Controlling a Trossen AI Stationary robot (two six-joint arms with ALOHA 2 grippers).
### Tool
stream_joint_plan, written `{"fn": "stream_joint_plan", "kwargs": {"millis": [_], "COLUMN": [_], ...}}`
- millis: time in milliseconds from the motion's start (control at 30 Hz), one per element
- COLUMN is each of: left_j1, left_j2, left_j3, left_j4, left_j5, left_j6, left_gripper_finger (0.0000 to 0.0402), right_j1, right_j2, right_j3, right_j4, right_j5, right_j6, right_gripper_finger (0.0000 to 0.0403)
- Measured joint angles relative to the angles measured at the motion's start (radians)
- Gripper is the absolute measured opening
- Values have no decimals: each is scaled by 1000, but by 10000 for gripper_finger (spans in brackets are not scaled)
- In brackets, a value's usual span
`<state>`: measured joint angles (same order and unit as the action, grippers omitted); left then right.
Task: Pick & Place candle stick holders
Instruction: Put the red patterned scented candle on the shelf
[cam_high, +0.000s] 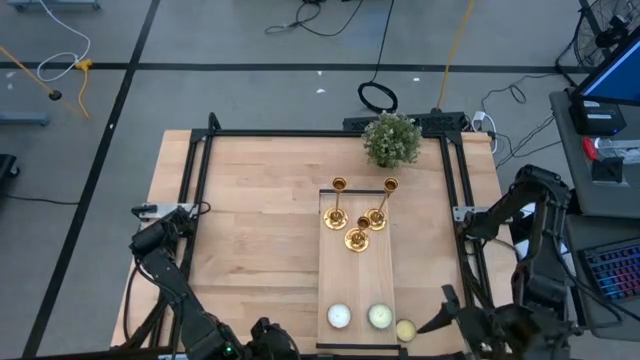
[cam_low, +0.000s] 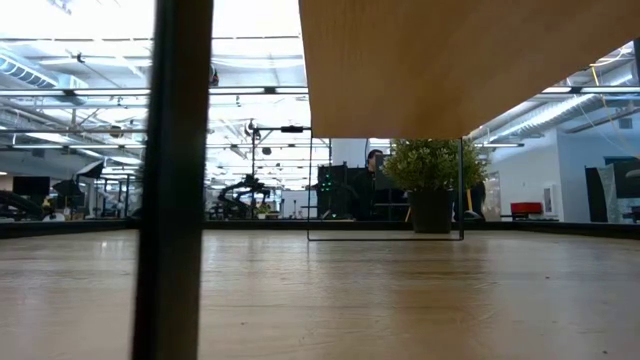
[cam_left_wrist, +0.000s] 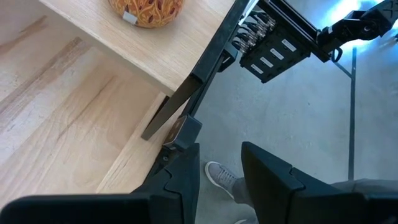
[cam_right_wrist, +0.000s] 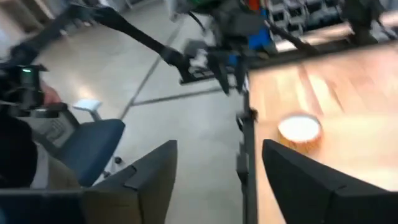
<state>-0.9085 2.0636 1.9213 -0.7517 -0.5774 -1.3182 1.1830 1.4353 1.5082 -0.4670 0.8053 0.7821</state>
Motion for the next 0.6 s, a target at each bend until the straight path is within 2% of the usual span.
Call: {"fn": "stream_joint_plan", "kwargs": {"millis": [233,467,600], "left_j1": [0,0,0], "left_j2": [0,0,0], "left_j3": [0,0,0], "left_j4": [0,-1,-2], "left_j5": [0,0,0], "left_j6": [8,15,15], "left_gripper_finger": [122,122,122], "right_j1": [-1,-1,-1], "right_j2": [0,0,-1], "right_j3": [-22,-109,-183], "right_j4": [-193,-314,-319], "right_j5": [-154,-263,-319], "right_j6": [218,402,465], "right_gripper_finger": [271,274,275]}}
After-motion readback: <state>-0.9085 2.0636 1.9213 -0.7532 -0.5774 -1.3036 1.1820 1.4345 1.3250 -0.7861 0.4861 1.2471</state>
